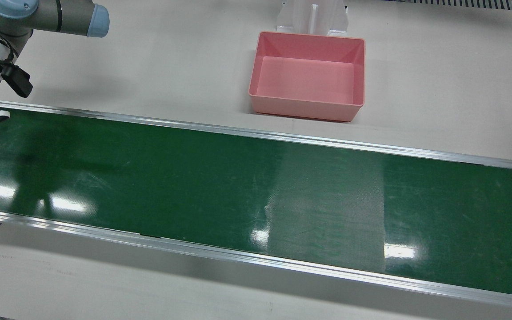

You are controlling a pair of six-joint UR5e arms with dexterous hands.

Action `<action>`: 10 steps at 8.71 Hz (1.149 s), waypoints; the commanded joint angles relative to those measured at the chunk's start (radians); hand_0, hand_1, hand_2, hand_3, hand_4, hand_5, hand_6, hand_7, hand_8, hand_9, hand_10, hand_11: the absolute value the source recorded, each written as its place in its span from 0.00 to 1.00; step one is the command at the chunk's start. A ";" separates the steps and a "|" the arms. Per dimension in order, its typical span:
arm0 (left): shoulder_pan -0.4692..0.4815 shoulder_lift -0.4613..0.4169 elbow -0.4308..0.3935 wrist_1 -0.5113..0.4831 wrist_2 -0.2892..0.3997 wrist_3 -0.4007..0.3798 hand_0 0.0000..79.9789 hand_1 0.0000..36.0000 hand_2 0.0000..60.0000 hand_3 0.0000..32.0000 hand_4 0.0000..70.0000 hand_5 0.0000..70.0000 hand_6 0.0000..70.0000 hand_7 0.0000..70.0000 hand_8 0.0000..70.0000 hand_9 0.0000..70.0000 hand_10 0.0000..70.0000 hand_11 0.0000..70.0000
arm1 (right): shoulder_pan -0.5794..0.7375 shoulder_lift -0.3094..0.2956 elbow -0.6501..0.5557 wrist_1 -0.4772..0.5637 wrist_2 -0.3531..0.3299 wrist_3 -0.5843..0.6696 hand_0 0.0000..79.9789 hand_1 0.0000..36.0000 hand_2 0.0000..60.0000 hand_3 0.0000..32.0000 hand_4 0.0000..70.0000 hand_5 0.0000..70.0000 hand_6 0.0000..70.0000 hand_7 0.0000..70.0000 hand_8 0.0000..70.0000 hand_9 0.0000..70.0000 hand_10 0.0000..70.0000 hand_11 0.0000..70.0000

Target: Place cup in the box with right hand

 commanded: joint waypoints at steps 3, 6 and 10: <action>0.000 0.000 -0.001 0.000 0.000 0.000 0.00 0.00 0.00 0.00 0.00 0.00 0.00 0.00 0.00 0.00 0.00 0.00 | -0.012 -0.001 -0.001 0.000 0.000 0.003 0.58 0.16 0.05 0.00 0.13 0.04 0.09 0.45 0.01 0.10 0.00 0.00; 0.000 0.000 -0.001 0.002 0.000 0.000 0.00 0.00 0.00 0.00 0.00 0.00 0.00 0.00 0.00 0.00 0.00 0.00 | -0.021 -0.001 -0.001 0.000 0.000 0.003 0.58 0.24 0.10 0.00 0.11 0.04 0.10 0.46 0.01 0.12 0.00 0.00; 0.000 0.000 -0.001 0.002 0.000 0.000 0.00 0.00 0.00 0.00 0.00 0.00 0.00 0.00 0.00 0.00 0.00 0.00 | -0.026 -0.001 -0.001 0.000 0.000 0.005 0.59 0.20 0.07 0.00 0.15 0.04 0.10 0.47 0.01 0.12 0.00 0.00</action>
